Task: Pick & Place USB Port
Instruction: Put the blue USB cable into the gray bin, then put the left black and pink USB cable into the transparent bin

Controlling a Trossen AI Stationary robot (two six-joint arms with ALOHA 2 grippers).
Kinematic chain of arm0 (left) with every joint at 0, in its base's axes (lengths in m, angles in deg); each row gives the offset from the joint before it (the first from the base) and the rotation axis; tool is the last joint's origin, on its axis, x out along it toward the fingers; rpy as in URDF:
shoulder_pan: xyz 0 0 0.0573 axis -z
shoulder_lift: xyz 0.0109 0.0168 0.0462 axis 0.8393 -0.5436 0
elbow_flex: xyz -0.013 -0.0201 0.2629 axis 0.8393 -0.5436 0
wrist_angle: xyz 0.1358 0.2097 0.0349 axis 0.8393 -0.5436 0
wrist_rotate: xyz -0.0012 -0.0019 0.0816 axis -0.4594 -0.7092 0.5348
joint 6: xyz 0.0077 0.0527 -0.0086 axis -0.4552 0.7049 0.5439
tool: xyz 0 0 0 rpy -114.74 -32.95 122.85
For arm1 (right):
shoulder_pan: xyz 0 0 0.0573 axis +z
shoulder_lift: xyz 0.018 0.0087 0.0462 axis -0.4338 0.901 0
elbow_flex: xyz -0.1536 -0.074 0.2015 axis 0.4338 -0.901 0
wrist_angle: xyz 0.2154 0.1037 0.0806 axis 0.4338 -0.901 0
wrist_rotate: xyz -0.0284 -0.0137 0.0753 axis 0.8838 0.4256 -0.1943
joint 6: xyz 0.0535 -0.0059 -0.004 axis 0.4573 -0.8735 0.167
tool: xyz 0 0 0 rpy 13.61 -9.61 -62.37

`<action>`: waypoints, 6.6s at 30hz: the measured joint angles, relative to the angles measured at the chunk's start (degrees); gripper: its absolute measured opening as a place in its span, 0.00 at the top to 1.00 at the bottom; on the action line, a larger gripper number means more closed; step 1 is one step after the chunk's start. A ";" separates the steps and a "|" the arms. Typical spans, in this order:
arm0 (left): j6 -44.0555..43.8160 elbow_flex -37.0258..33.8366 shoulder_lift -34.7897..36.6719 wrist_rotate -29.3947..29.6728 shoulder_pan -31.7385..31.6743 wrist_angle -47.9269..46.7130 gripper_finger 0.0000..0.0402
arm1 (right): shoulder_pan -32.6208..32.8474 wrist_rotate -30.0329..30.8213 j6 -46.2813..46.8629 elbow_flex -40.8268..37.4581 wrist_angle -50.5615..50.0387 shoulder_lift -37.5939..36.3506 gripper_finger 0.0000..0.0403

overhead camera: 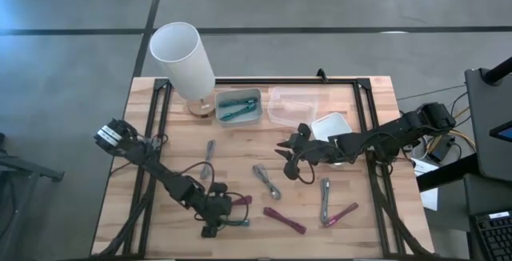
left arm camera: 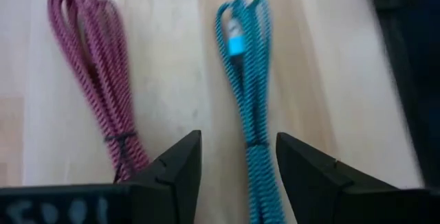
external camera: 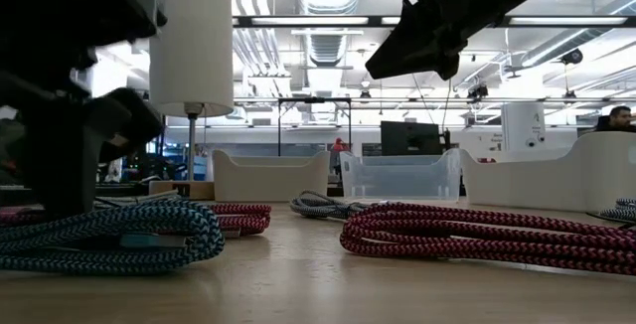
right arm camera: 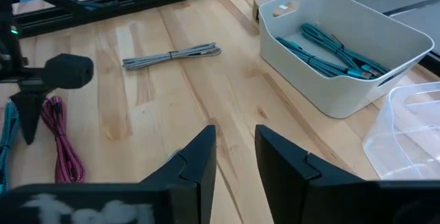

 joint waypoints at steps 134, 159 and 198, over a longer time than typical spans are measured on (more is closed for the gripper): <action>42.02 2.13 4.37 18.63 -54.10 -9.38 0.78 | -0.07 0.09 -0.22 -2.56 0.54 0.00 0.75; 39.56 16.52 6.04 17.03 -45.60 -20.31 0.75 | -0.02 0.05 4.30 -3.99 0.49 0.00 0.77; 17.22 7.23 18.42 6.88 -16.84 -19.16 0.75 | 4.94 0.52 7.05 1.59 10.80 12.96 0.77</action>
